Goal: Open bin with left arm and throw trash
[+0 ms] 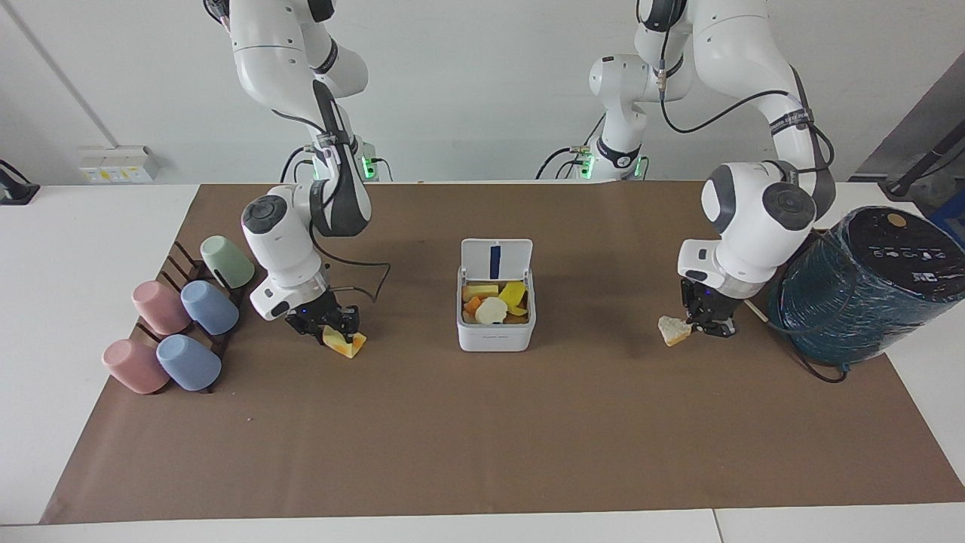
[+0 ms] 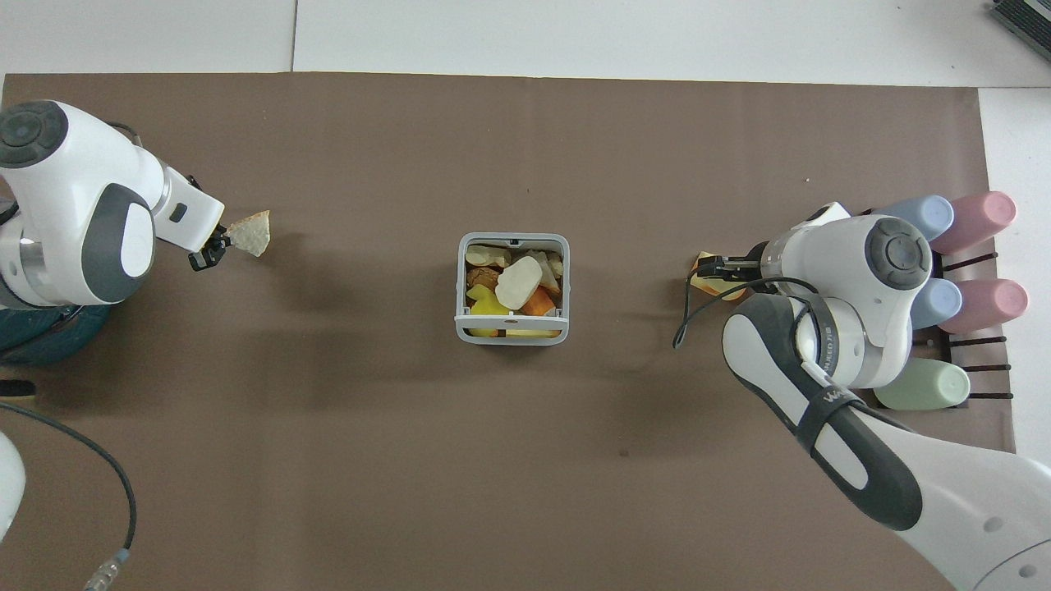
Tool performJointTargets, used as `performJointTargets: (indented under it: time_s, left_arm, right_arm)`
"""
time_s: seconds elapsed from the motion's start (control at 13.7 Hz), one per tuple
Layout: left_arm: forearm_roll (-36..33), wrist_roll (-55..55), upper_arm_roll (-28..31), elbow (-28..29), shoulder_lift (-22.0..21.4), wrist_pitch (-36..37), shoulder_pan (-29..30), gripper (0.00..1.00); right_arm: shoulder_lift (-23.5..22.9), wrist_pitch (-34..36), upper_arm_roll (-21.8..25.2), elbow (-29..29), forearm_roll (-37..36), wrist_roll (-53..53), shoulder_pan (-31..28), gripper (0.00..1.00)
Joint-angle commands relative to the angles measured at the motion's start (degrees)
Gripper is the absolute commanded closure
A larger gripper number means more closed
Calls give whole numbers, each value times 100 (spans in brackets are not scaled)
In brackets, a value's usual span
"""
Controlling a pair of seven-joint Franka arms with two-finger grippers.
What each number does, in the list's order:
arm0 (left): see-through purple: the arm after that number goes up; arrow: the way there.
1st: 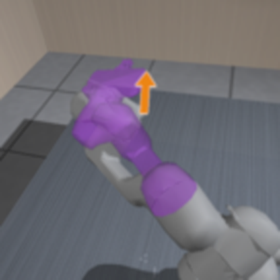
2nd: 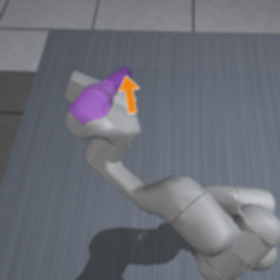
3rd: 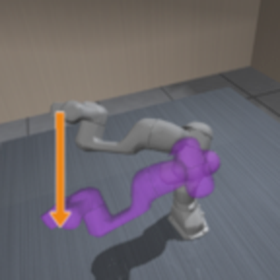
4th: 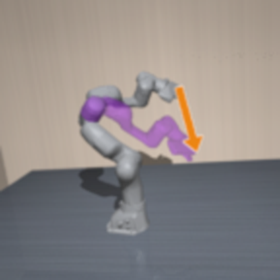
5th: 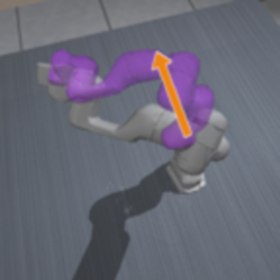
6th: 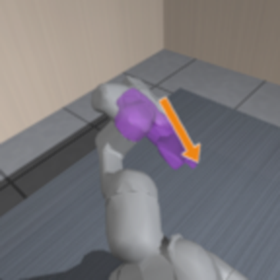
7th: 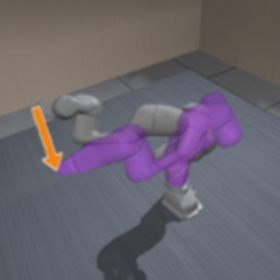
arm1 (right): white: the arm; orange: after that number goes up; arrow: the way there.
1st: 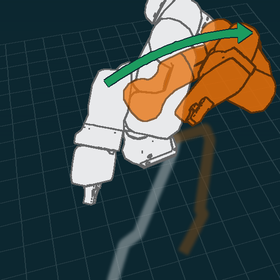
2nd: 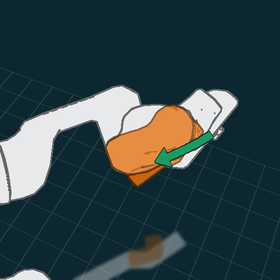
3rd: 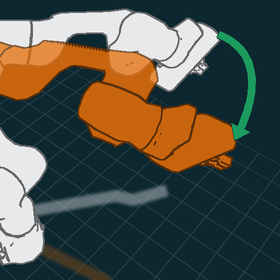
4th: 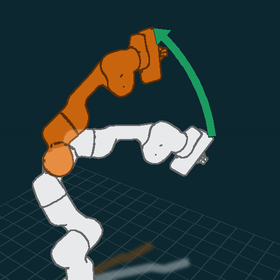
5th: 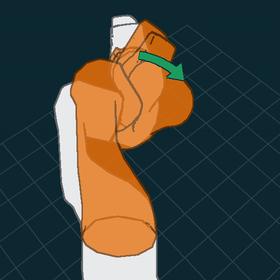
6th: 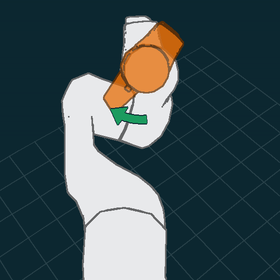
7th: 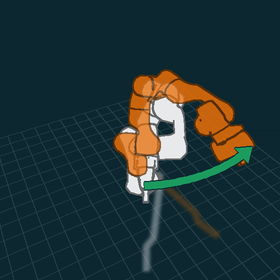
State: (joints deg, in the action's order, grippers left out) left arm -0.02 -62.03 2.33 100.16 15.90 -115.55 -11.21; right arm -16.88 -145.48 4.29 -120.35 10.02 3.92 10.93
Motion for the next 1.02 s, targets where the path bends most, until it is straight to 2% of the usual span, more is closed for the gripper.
performJointTargets:
  time_s: [0.0, 0.15, 0.37, 0.51, 0.66, 0.88, 0.95]
  left_arm:
    - [-94, 839, 58, -320, -105, 584, -564, 100]
    - [-77, 1463, 40, -611, -79, 832, -995, 100]
    - [-68, 2246, 40, -673, -61, 833, -1628, 100]
    - [-24, 2441, 5, -700, -43, 658, -1883, 100]
    - [11, 2468, 5, -700, -26, 168, -2130, 100]
    - [38, 2477, 5, -700, -8, -107, -2324, 100]
    - [-6, 2407, 5, -691, 1, -134, -2394, 69]
  right_arm:
    - [18, 45, -42, 20, 88, -155, -82, 100]
    - [132, 570, -33, 283, 88, -146, -82, 100]
    - [421, 1397, -25, 687, 88, -120, -196, 100]
    - [554, 2029, -25, 1029, 88, -67, -257, 100]
    - [650, 2601, -25, 1399, 88, 12, -293, 100]
    - [896, 3129, -33, 1698, 96, 336, -293, 100]
    - [975, 3226, -42, 1725, 122, 468, -284, 100]
